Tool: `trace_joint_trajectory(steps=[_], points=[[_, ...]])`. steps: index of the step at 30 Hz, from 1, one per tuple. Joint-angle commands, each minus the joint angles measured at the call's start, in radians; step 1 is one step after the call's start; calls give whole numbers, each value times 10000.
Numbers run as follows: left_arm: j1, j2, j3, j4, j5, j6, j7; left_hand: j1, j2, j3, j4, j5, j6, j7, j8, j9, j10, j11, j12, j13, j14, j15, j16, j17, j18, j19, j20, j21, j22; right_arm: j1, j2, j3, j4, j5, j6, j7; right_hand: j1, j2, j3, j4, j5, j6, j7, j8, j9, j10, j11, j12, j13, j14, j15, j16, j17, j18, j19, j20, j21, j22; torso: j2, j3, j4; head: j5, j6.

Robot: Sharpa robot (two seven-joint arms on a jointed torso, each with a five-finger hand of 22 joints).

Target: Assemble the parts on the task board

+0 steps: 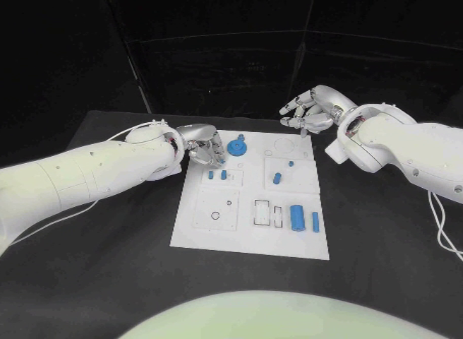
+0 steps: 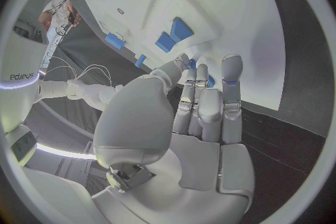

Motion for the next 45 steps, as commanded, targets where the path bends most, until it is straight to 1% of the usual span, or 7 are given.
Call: trace_joint_trajectory(steps=[1,6,16,22,28,32,45], points=[[-7,-17,0,13,9,41,36,68,3,45,-4,20,21,65,57,12,64,40,-71,-16,44,7,-3,-15,-38,80,-26,18,15,17,-8,7,10,31,-40,101,76,-25,21,59,35,68,-26,51,4,-2,-61,41,-12,35,-40,-32,9,134,43,-5,-33,-12,0,0,-9,-2,10],[-9,-36,1,43,9,18,49,68,3,45,-4,20,21,65,57,12,64,40,-71,-16,44,7,-3,-15,-38,80,-26,18,15,17,-8,7,4,33,-38,99,76,-25,21,59,35,68,-26,51,4,-2,-61,41,-12,35,-40,-32,9,134,43,-5,-33,-12,4,-8,0,-17,4],[-9,-70,3,114,92,-133,124,67,-15,38,-9,20,17,75,54,10,71,45,-74,-16,65,8,10,45,-49,106,-26,72,50,16,4,7,-9,33,-35,102,76,-25,21,59,35,68,-26,51,4,-2,-61,41,-12,35,-40,-32,9,134,43,-5,-33,-12,1,-2,-4,-14,9],[-10,-97,4,131,131,-148,107,67,-15,38,-9,20,17,75,54,10,71,45,-74,-16,65,8,10,45,-49,106,-26,72,50,16,2,7,-11,34,-35,101,76,-25,21,59,35,68,-26,51,4,-2,-61,41,-12,35,-40,-32,9,134,43,-5,-33,-12,0,-7,4,-14,16],[-10,-110,4,103,140,-53,-29,65,-34,35,-12,19,-2,95,41,4,77,56,-85,-18,66,12,5,29,-41,94,-24,22,23,15,0,7,-7,34,-35,102,76,-25,21,59,35,68,-26,51,4,-2,-61,41,-12,35,-40,-32,9,134,43,-5,-33,-12,0,4,0,-7,7],[-9,-112,4,76,141,9,-124,60,-44,33,-11,20,-17,105,30,-1,70,65,-96,-21,70,17,6,40,-32,74,-22,-35,-10,15,0,7,-9,34,-35,102,76,-25,21,59,35,68,-26,51,4,-2,-61,41,-12,35,-40,-32,9,134,43,-5,-33,-12,-1,-2,-3,-5,9],[-8,-86,4,13,139,175,-356,61,-48,35,-12,21,-30,112,22,-5,63,71,-107,-25,73,22,6,50,-30,69,-20,-52,-19,15,-10,7,0,34,-39,101,76,-25,21,59,35,68,-26,51,4,-2,-61,41,-12,35,-40,-32,9,134,43,-5,-33,-12,-1,1,-3,-9,-2]])
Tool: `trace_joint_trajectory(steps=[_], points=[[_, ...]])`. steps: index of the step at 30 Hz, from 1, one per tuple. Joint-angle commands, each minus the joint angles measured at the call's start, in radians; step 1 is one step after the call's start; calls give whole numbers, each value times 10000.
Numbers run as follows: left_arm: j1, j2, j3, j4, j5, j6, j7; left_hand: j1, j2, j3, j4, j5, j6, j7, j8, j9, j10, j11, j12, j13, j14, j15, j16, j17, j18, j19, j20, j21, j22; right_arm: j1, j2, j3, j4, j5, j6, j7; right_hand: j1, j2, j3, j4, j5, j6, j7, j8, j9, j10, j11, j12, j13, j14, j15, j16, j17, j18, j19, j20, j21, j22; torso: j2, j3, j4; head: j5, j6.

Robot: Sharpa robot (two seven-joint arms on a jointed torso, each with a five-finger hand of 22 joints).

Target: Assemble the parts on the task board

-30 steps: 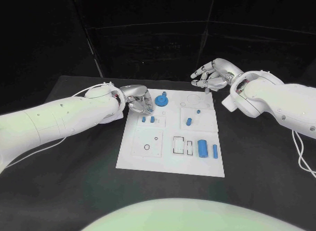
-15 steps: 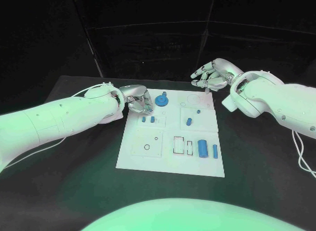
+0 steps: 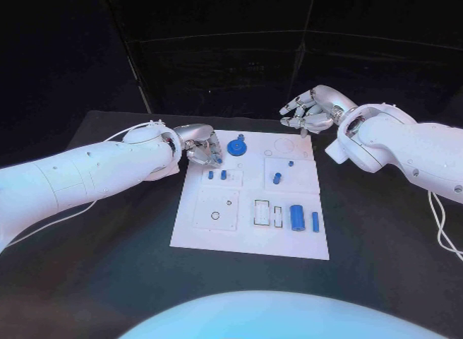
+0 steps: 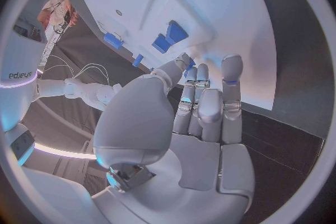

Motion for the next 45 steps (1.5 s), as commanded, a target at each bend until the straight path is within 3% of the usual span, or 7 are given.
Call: trace_joint_trajectory(steps=[1,45], points=[[8,14,3,-5,44,182,-180,64,-45,36,-13,21,6,76,25,-5,27,35,-68,-9,73,22,6,8,-30,35,13,-51,-8,17,-6,7,12,29,-39,97,76,-25,21,59,35,68,-26,51,4,-2,-61,41,-13,35,-40,-32,13,133,43,-5,-33,-12,-1,-3,0,-4,-5],[8,43,3,-7,44,16,18,7,-59,20,31,18,-9,97,6,-15,36,59,-103,-15,77,45,-2,3,-42,60,29,-32,14,17,0,7,15,31,-55,111,80,-34,25,82,34,74,-29,63,3,0,-63,50,-25,33,-42,-50,3,133,45,-7,-39,-15,2,1,-5,0,2]])
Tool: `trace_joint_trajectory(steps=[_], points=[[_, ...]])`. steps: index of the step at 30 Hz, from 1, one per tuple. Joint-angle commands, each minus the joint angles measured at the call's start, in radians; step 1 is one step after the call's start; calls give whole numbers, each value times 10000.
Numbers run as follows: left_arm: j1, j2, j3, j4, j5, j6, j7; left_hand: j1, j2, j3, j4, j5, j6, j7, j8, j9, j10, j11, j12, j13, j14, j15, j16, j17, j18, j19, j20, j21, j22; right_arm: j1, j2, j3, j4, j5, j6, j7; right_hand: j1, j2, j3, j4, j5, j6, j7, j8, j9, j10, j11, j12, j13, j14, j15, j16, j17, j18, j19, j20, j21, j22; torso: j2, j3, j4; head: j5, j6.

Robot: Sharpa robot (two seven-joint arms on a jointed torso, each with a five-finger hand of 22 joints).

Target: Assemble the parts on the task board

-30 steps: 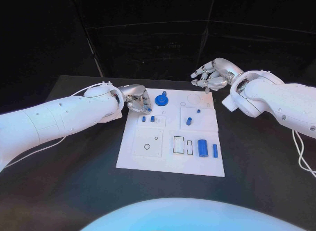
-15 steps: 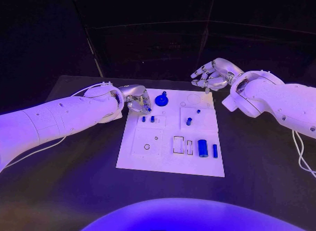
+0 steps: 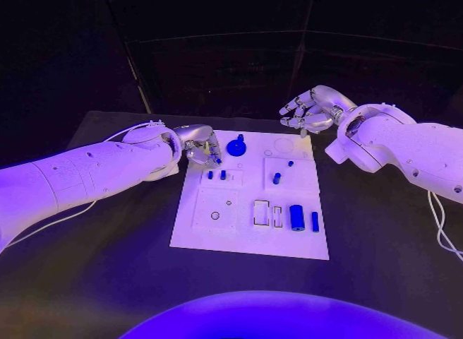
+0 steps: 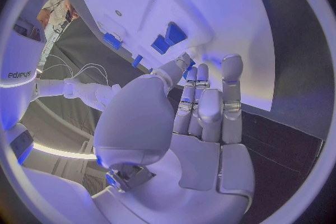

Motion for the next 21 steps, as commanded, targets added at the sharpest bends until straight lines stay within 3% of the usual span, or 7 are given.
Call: trace_joint_trajectory(steps=[1,21], points=[[8,29,3,2,32,-40,108,-14,-69,10,45,19,23,63,2,6,38,62,-61,-13,42,11,-3,10,-44,63,32,-35,2,17,4,7,9,28,-54,105,80,-34,-6,51,34,74,-29,63,3,0,-63,50,-11,33,-42,-50,5,133,45,-7,-39,-16,-1,-2,-4,11,-2],[8,-130,5,27,59,-99,118,-18,-52,16,57,21,33,56,5,7,50,57,-65,-12,30,13,-14,-36,-52,83,35,3,29,17,5,7,-6,28,-54,111,80,-34,-6,51,34,74,-29,63,3,0,-63,50,-11,33,-42,-50,5,133,45,-7,-39,-16,1,-11,0,19,-1]])
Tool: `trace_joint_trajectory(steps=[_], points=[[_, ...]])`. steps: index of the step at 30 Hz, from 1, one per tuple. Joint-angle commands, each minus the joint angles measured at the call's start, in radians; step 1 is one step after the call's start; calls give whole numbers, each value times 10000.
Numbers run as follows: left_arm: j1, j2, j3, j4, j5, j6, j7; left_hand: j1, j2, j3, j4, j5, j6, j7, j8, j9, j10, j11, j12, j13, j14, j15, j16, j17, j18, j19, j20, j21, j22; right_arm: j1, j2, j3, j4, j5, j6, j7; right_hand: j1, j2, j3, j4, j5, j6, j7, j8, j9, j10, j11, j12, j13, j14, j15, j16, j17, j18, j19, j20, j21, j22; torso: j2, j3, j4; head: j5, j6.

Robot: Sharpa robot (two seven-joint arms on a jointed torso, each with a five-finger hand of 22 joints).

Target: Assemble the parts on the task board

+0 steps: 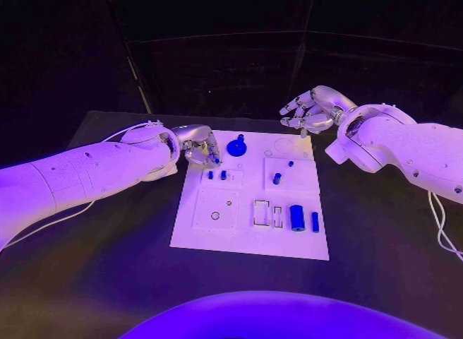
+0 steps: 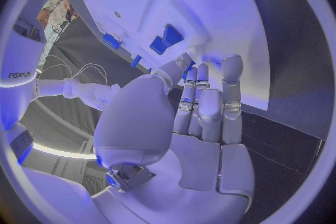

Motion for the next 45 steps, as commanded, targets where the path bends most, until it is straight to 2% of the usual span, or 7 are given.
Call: trace_joint_trajectory(steps=[1,16,22,26,35,45], points=[[12,-28,5,32,72,-96,106,-18,-52,16,57,21,34,56,5,8,23,30,-65,-14,31,13,-14,-9,-52,47,-1,3,9,17,4,7,-2,27,-53,106,80,-34,-5,52,34,74,-29,63,3,0,-63,50,-12,33,-42,-50,5,133,45,-7,-39,-16,-1,-3,1,10,-8],[11,-123,13,147,258,-240,172,-18,-47,19,60,20,38,54,7,9,27,28,-67,-14,33,13,-14,-6,-44,34,0,-34,-13,16,10,7,-33,28,-78,116,80,-34,-5,52,34,74,-29,63,3,0,-63,50,-12,33,-42,-50,5,133,45,-7,-39,-16,-2,0,-2,29,11],[10,-223,166,327,355,-303,192,-14,-42,24,61,21,39,53,6,8,29,26,-70,-14,36,12,-13,1,-43,35,0,-38,-14,16,10,7,-39,28,-79,117,80,-34,-5,52,34,74,-29,63,3,0,-63,50,-12,33,-42,-50,5,133,45,-7,-39,-16,-3,0,11,14,20],[9,-278,211,447,376,-330,198,-14,-42,24,61,21,39,53,6,8,29,26,-70,-14,36,12,-13,1,-43,35,0,-38,-14,15,13,7,-42,28,-79,117,80,-34,-5,52,34,74,-29,63,3,0,-63,50,-12,33,-42,-50,5,133,45,-7,-39,-16,-1,0,5,20,23],[10,-268,239,481,387,-323,203,-5,-38,31,58,21,40,52,6,8,32,23,-73,-14,44,10,-9,21,-41,36,0,-44,-16,15,19,7,-48,28,-77,115,80,-34,-5,52,34,74,-29,63,3,0,-63,50,-12,33,-42,-50,5,133,45,-7,-39,-16,-4,2,-6,23,26],[10,-59,242,298,388,-196,207,-1,-39,33,56,21,40,52,5,7,33,23,-75,-14,41,9,-12,11,-43,42,0,-32,-9,14,27,7,-40,28,-76,113,72,-43,-9,73,24,71,-29,66,1,-2,-63,54,-19,30,-41,-60,3,132,44,-7,-45,-19,-3,5,-11,20,8]])
